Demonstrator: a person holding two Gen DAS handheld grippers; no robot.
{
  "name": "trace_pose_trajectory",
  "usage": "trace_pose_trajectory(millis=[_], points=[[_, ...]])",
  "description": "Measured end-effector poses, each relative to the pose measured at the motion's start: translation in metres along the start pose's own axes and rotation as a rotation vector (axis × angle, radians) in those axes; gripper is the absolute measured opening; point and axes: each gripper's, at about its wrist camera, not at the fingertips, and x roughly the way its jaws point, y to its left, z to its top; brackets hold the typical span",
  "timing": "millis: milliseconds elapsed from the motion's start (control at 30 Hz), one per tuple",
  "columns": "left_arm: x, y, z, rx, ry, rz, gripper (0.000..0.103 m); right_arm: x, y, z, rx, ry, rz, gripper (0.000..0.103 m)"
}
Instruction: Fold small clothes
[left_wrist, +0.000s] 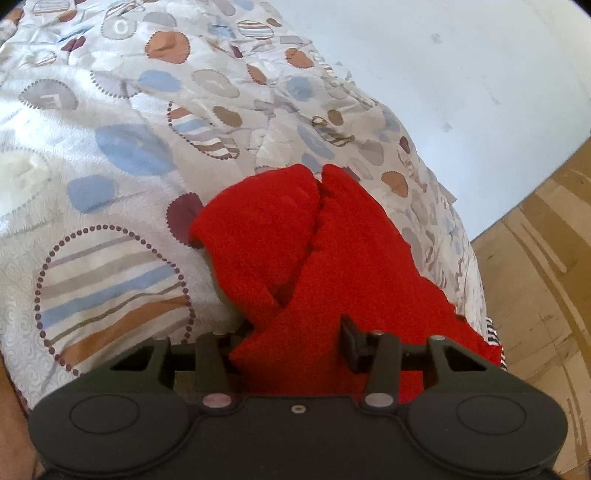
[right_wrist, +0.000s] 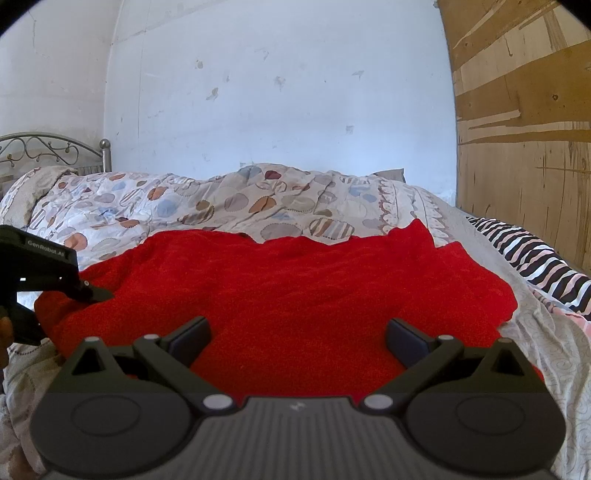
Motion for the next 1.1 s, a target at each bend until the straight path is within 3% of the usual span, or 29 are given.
trace_pose_trajectory(millis=[300, 600, 800, 967, 1100], points=[[-0.008, -0.021, 0.005, 0.078, -0.017, 0.042, 0.031, 0.000, -0.001, 0.001, 0.005, 0.010, 0.004, 0.103], [-0.015, -0.047, 0.014, 0.189, -0.022, 0.075, 0.027, 0.003, -0.008, 0.022, 0.027, 0.095, 0.020, 0.103], [-0.020, -0.081, 0.020, 0.345, -0.048, 0.088, 0.024, -0.029, -0.024, 0.035, 0.075, 0.107, 0.054, 0.103], [-0.019, -0.134, 0.023, 0.562, -0.064, 0.053, 0.023, -0.068, -0.048, 0.037, 0.080, 0.072, -0.020, 0.103], [-0.021, -0.193, 0.016, 0.750, -0.081, -0.030, 0.022, -0.095, -0.075, 0.032, 0.137, 0.057, -0.093, 0.103]])
